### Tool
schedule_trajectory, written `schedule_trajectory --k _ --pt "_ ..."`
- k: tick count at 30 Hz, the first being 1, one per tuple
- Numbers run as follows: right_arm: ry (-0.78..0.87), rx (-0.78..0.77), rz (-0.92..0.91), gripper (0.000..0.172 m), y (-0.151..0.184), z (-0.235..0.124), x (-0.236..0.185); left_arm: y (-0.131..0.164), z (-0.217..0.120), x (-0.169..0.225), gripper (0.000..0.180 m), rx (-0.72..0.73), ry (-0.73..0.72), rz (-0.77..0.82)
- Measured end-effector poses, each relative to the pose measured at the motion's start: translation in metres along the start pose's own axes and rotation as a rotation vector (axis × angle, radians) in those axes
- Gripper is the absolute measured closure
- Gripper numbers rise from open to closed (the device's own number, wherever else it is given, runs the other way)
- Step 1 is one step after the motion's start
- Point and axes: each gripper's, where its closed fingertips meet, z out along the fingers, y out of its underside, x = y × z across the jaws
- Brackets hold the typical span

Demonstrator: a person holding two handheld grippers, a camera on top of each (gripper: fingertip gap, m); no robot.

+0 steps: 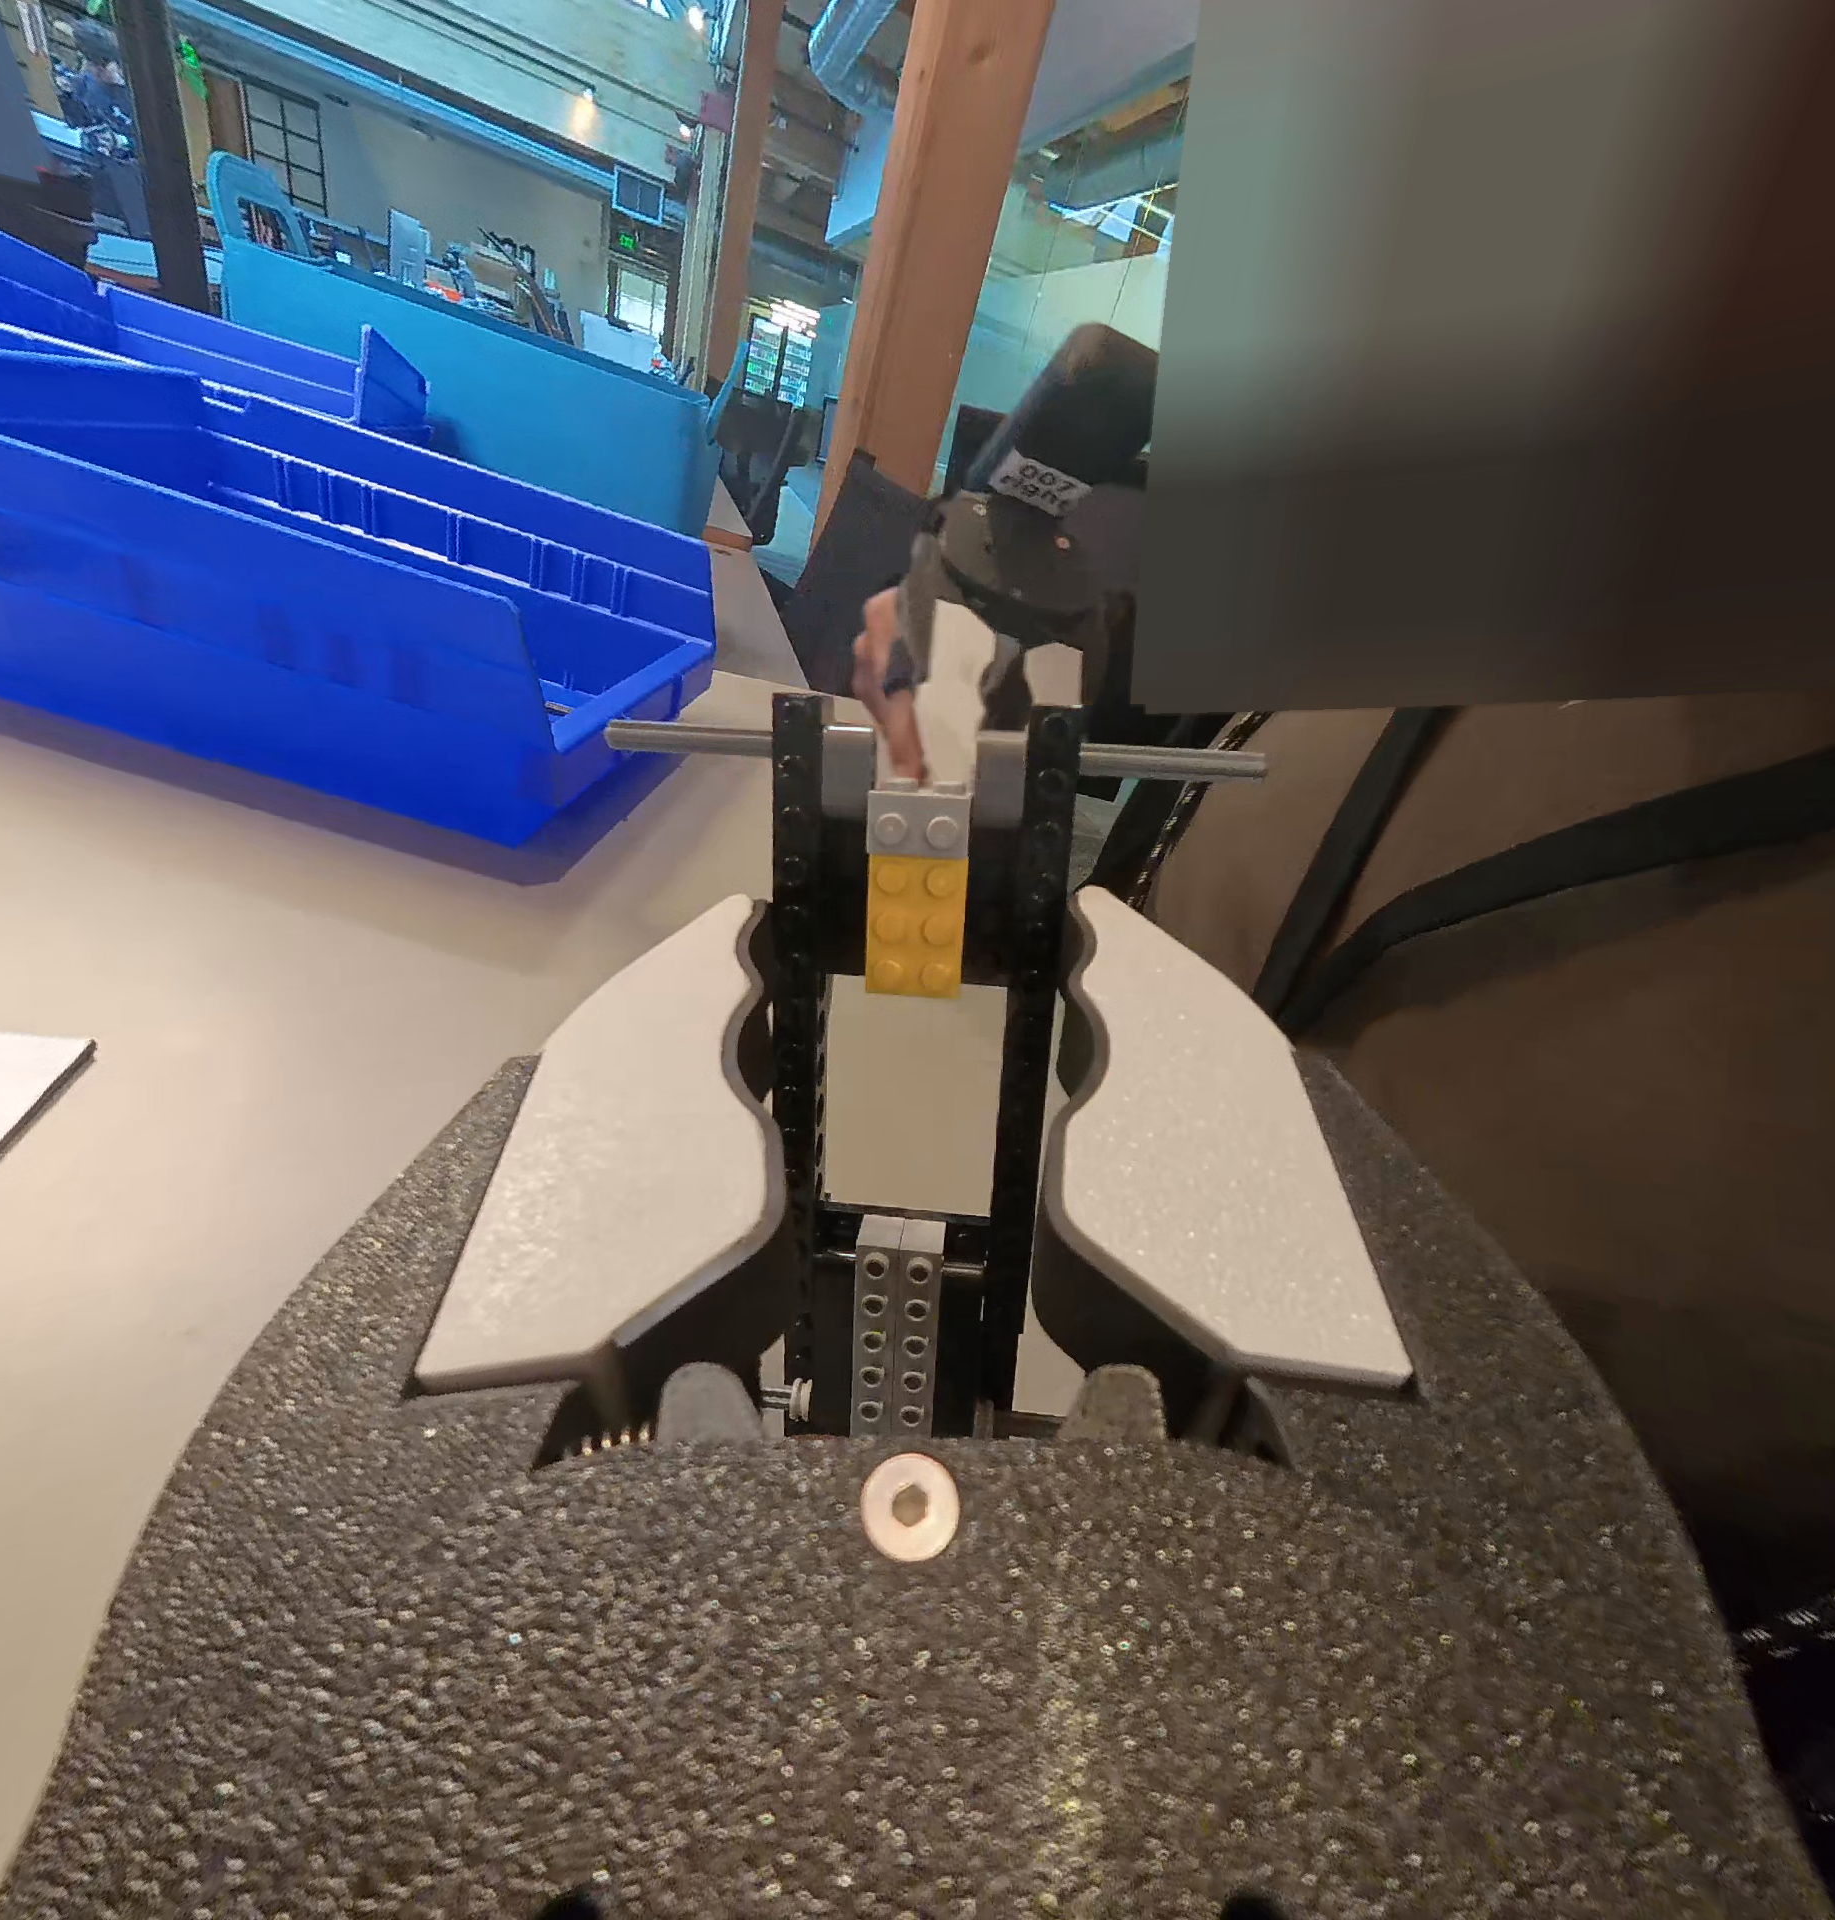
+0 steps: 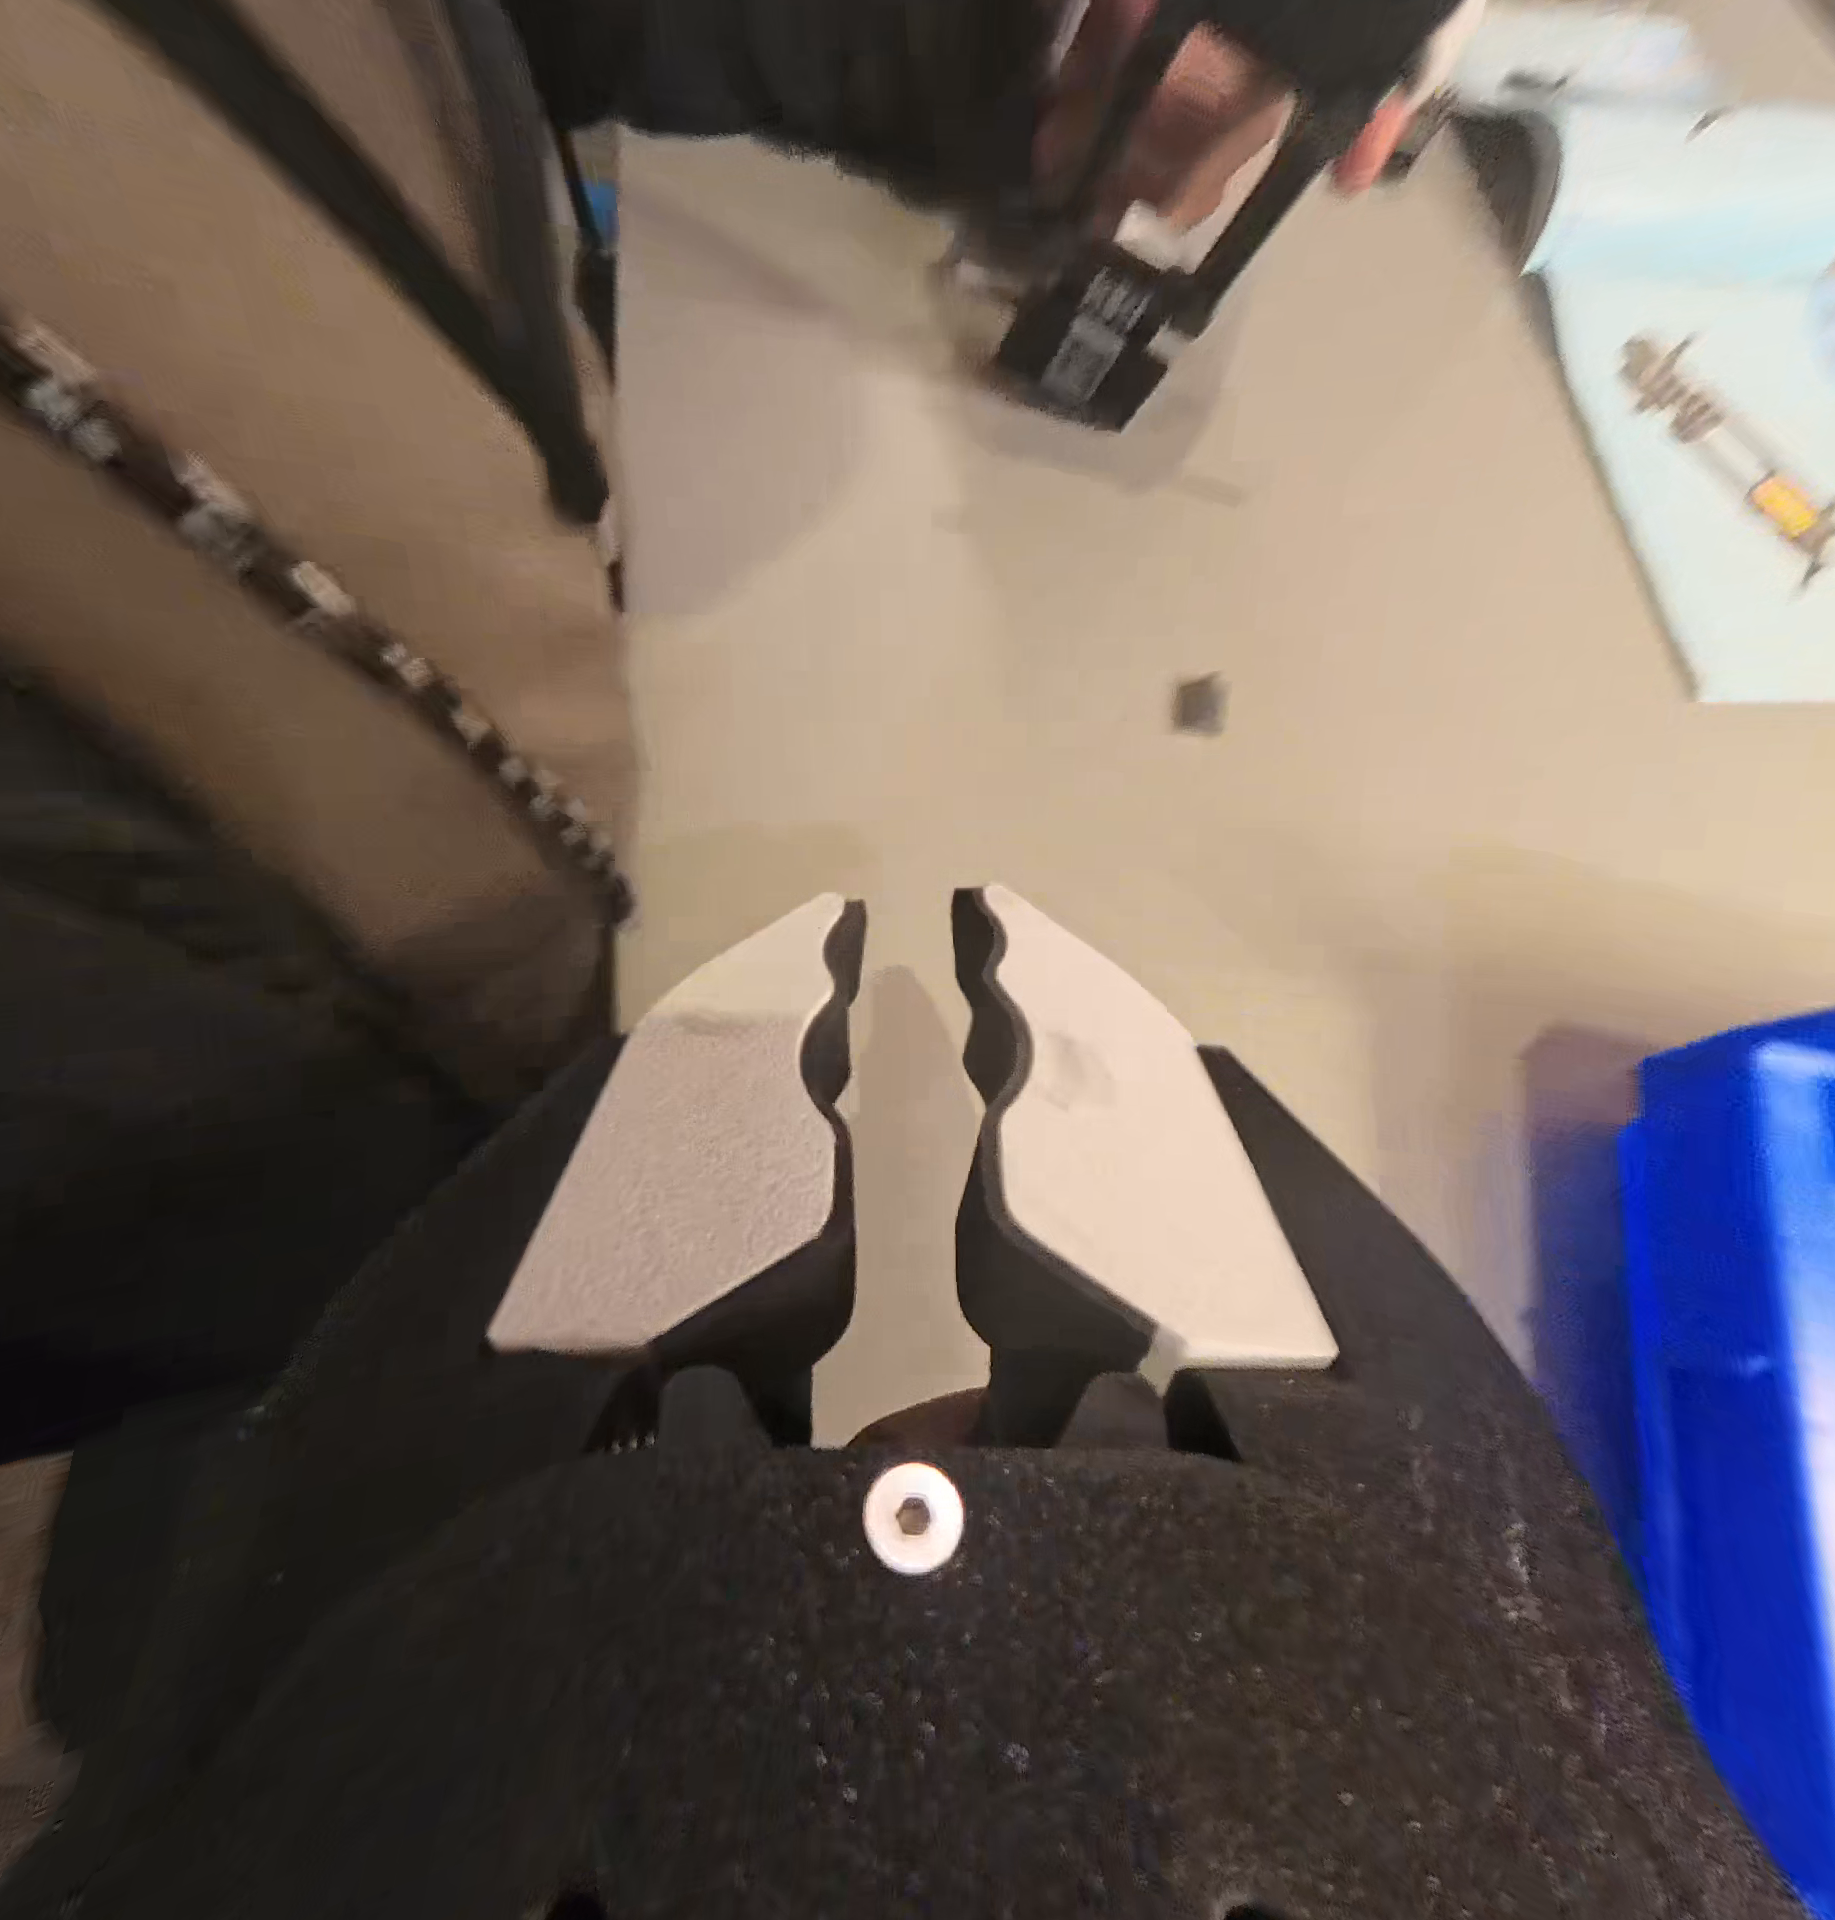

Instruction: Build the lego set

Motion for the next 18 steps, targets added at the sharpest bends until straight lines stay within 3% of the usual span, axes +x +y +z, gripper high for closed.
schedule_trajectory --k 8,15,18 --pt "-0.037 -0.152 0.073 0.145 0.032 0.003 -0.065 0.001 0.003 0.000 0.128 -0.011 -0.004 -0.001" --pt "-0.027 -0.238 0.099 0.145 0.050 0.016 -0.069 0.000 0.000 -0.002 0.128 -0.002 -0.022 -0.003" --pt "-0.016 -0.291 0.083 0.155 0.058 0.020 -0.064 -0.001 -0.003 -0.002 0.128 0.005 -0.029 -0.007"
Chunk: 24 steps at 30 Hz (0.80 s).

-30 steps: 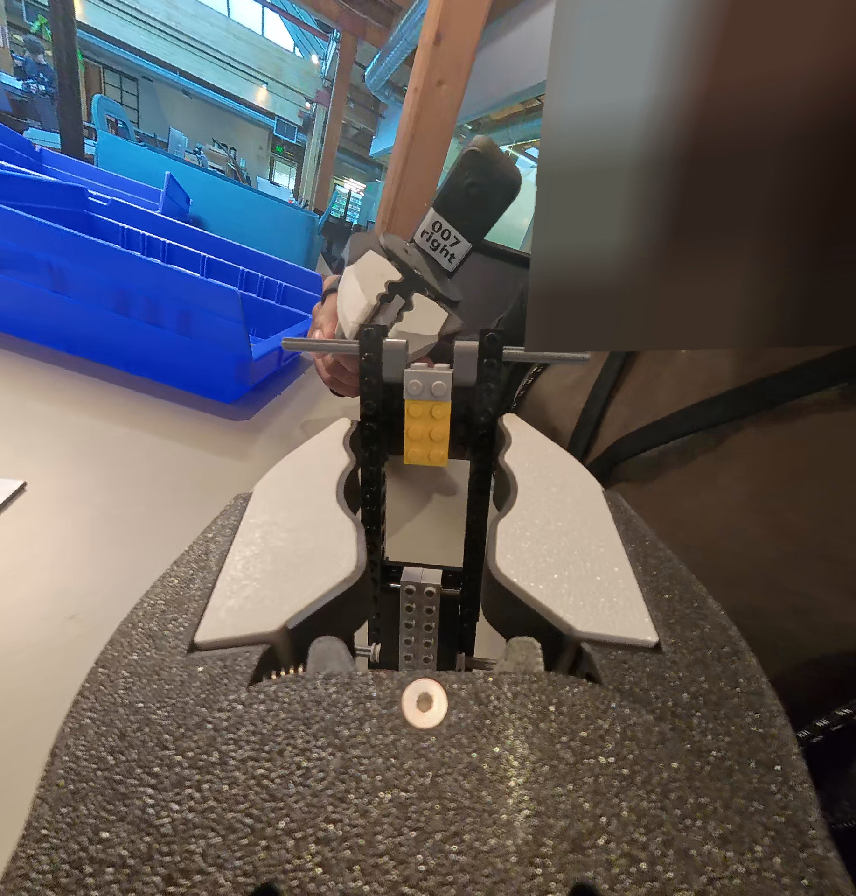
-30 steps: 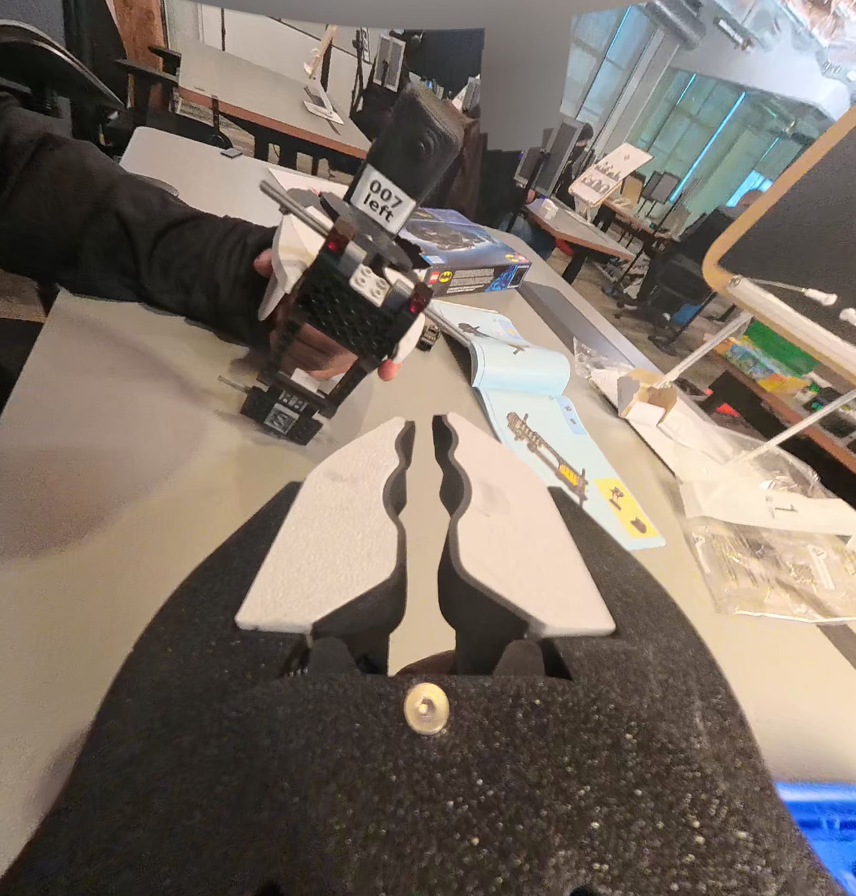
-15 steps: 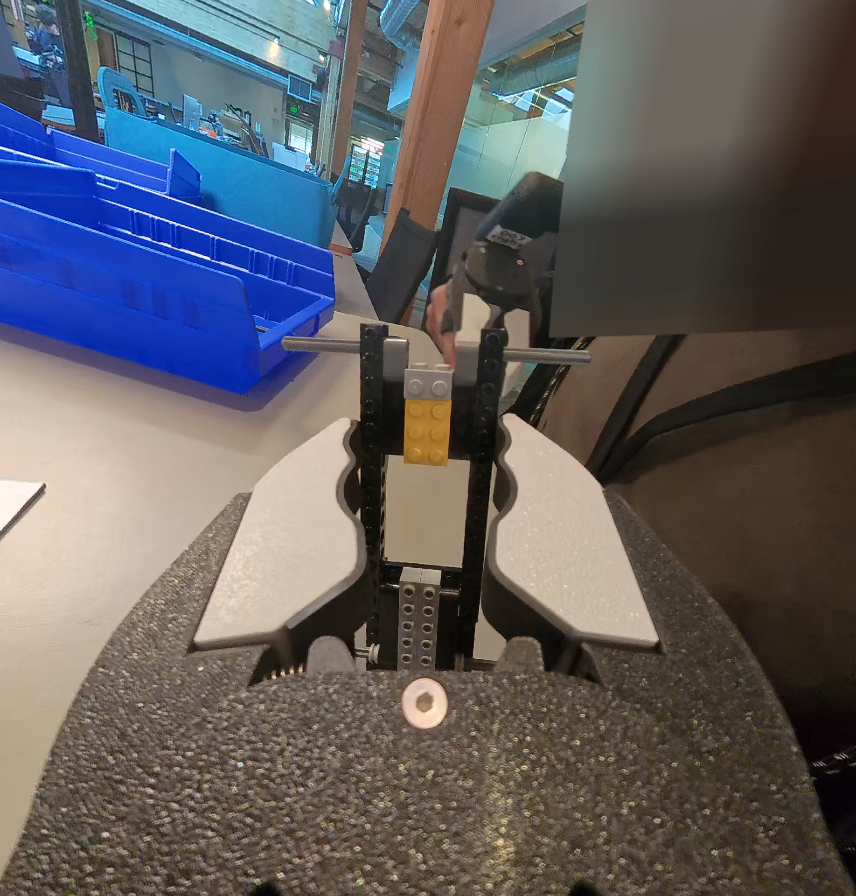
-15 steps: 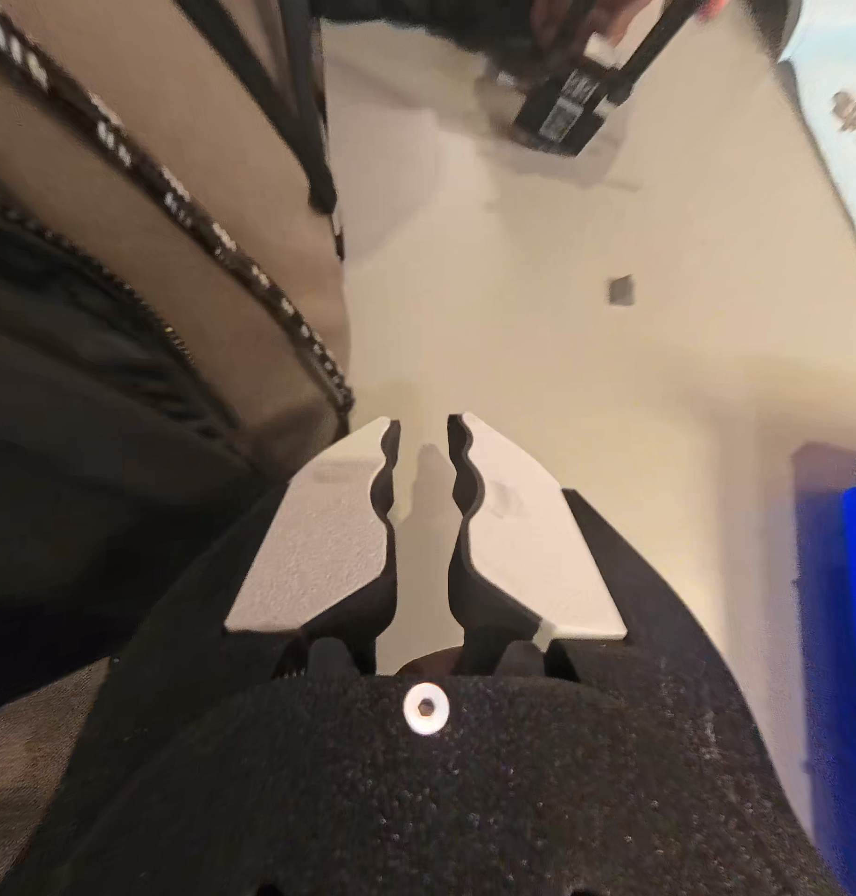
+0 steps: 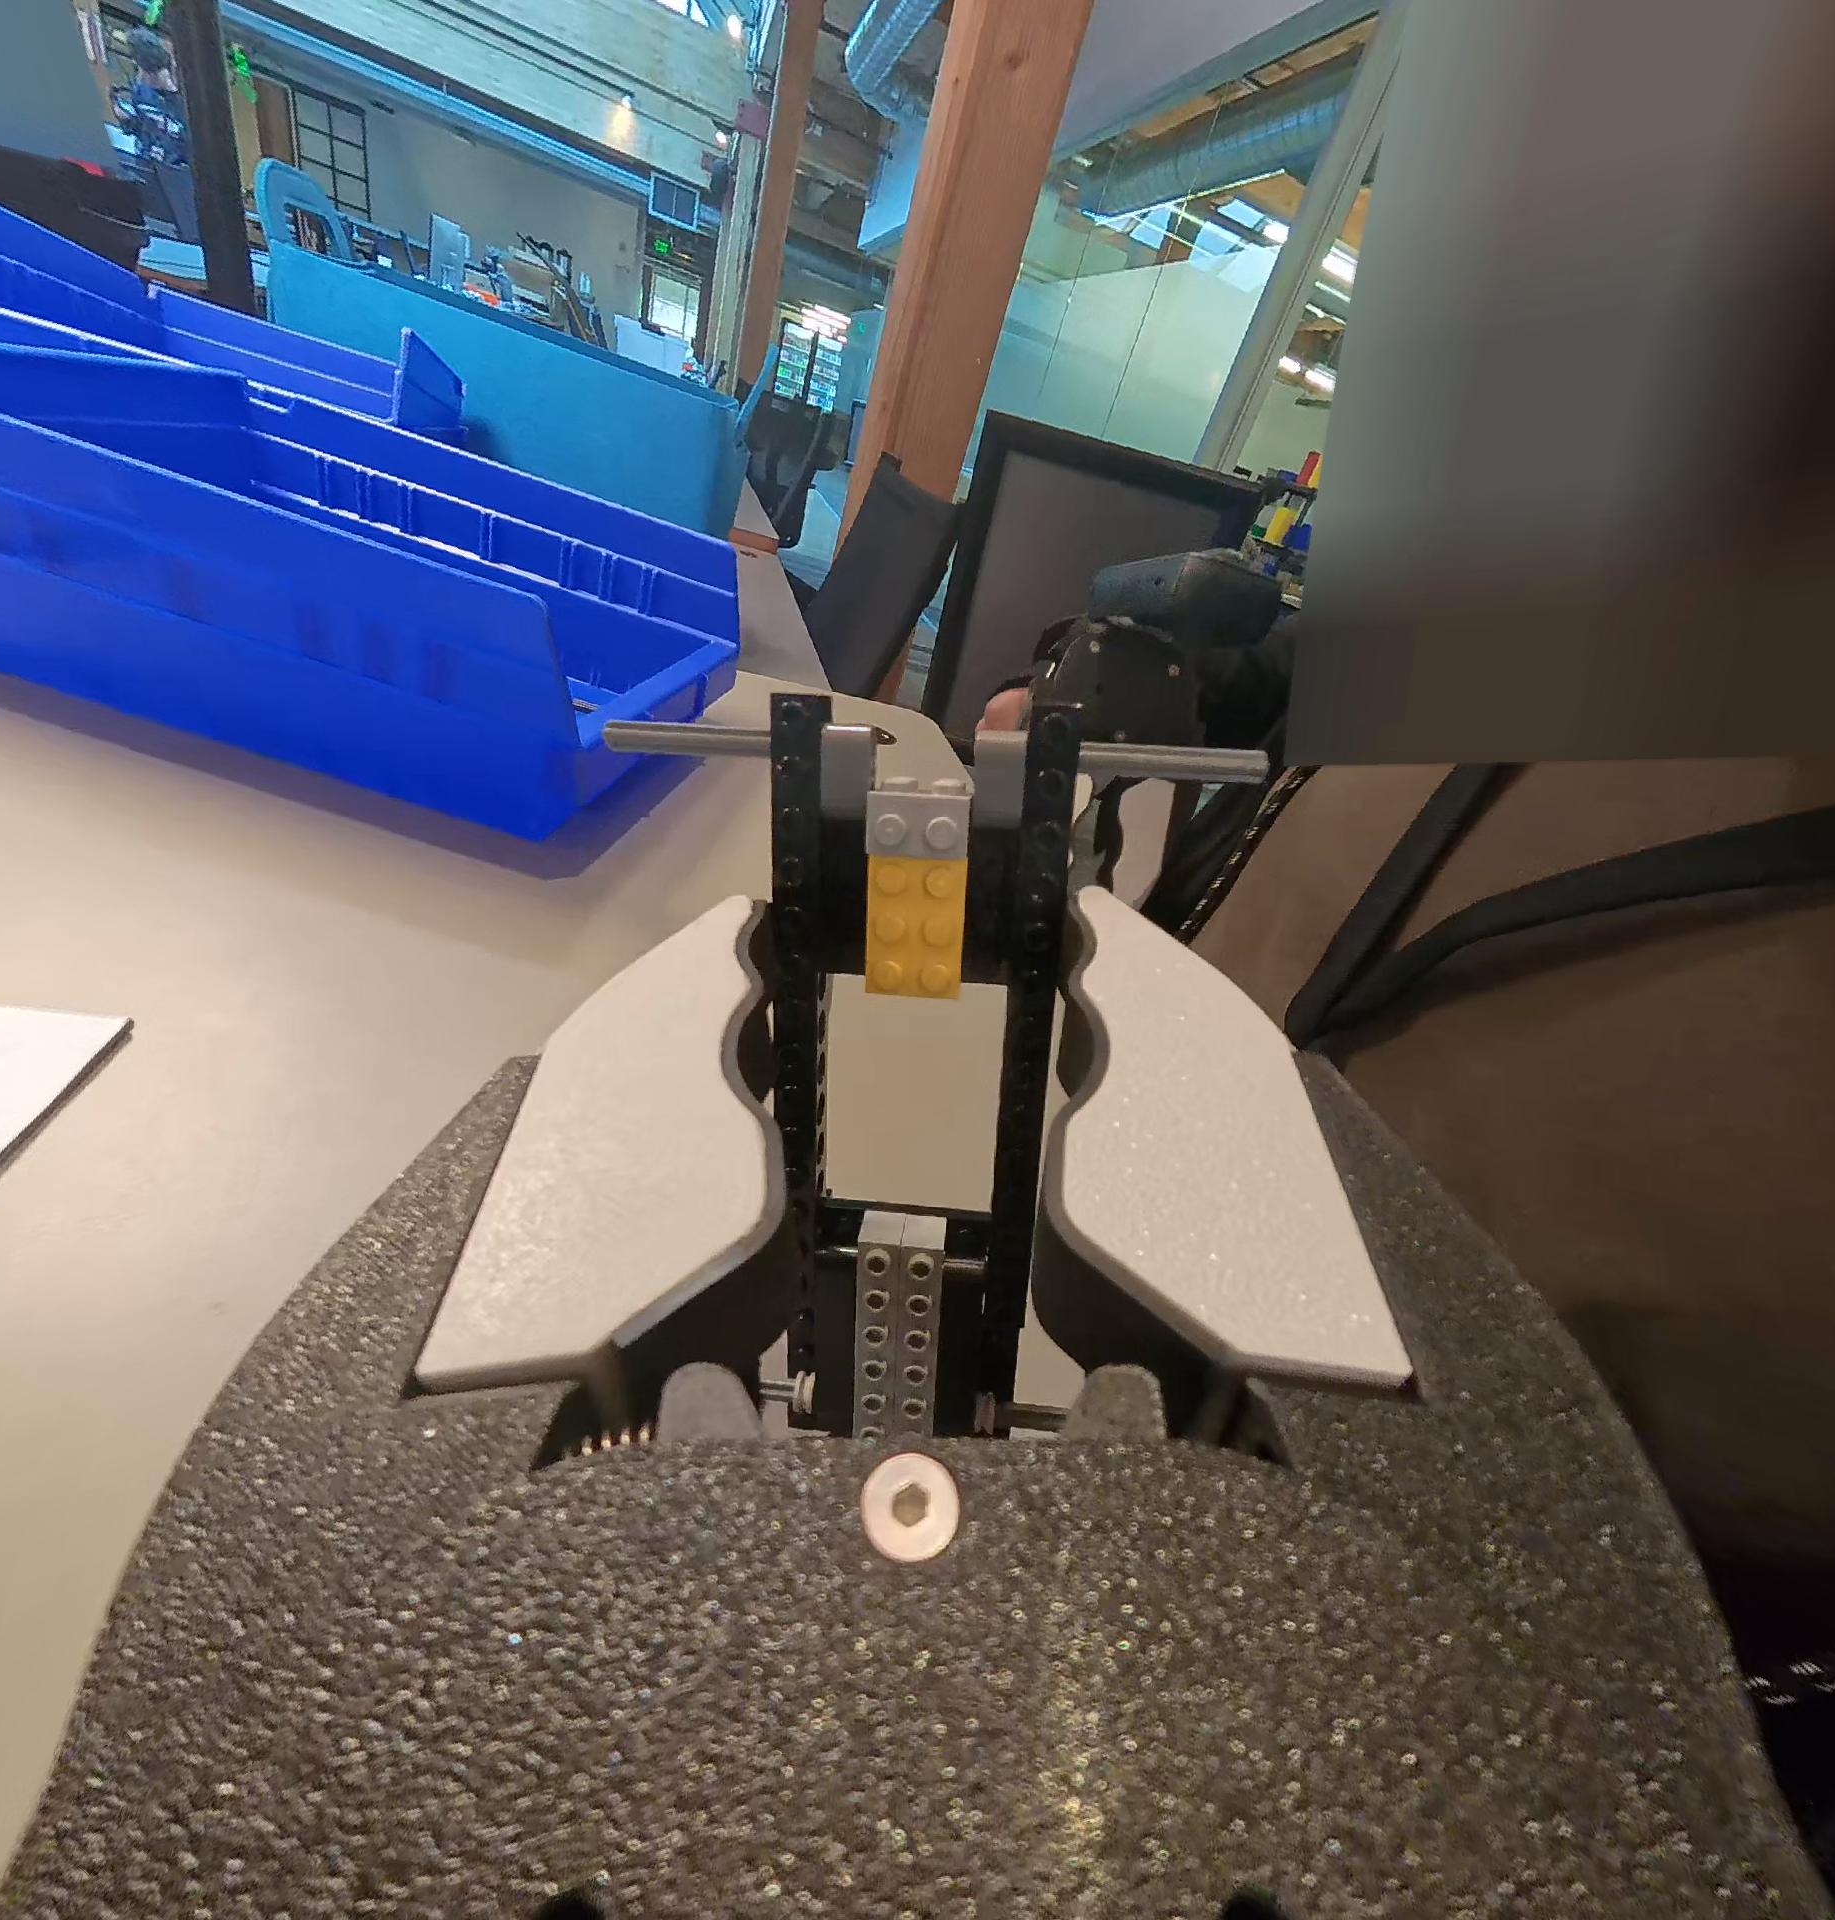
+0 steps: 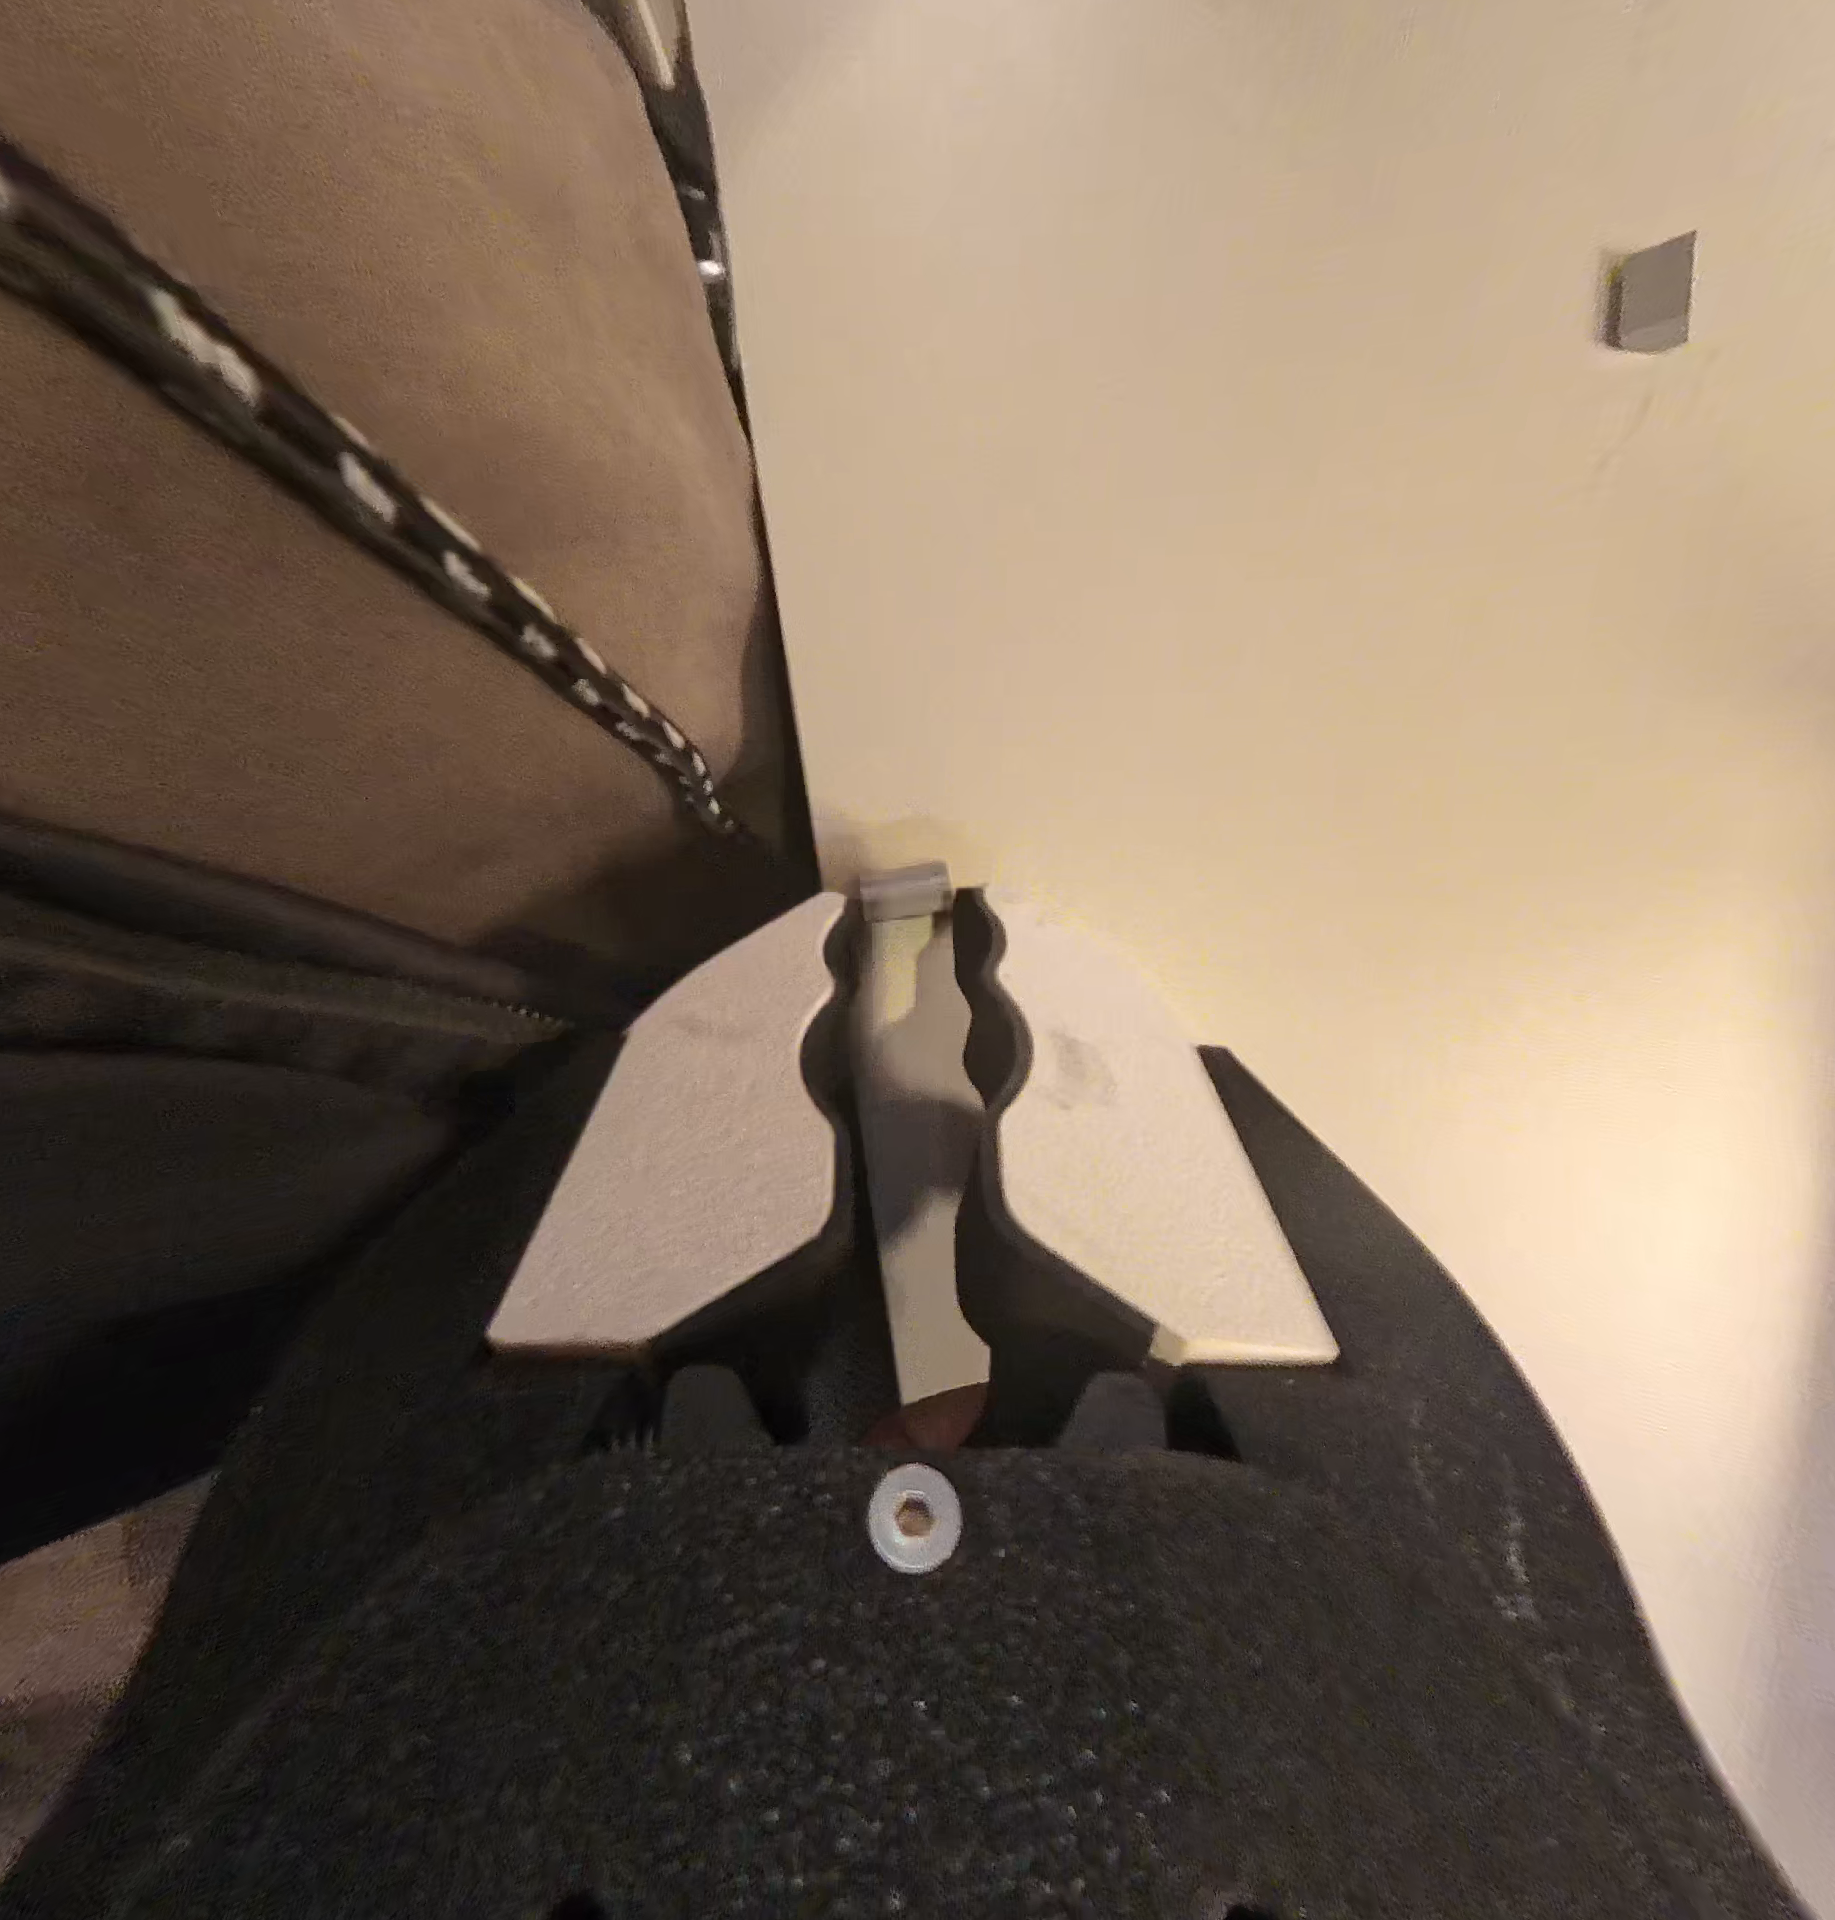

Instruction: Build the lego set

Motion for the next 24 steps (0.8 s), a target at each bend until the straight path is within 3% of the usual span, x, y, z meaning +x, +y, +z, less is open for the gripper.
schedule_trajectory --k 8,14,18,24 --pt "0.001 0.033 -0.060 0.156 -0.022 0.011 0.028 -0.001 -0.002 -0.002 0.128 -0.017 -0.043 0.048" --pt "0.083 0.116 -0.217 0.156 -0.087 0.038 0.081 -0.012 -0.017 -0.014 0.128 0.020 -0.165 0.146" --pt "0.122 0.134 -0.242 0.155 -0.133 0.065 0.121 -0.007 -0.028 -0.027 0.128 -0.033 -0.267 0.212" --pt "0.145 0.074 -0.168 0.155 -0.155 0.099 0.155 -0.003 -0.046 -0.039 0.128 -0.141 -0.358 0.245"
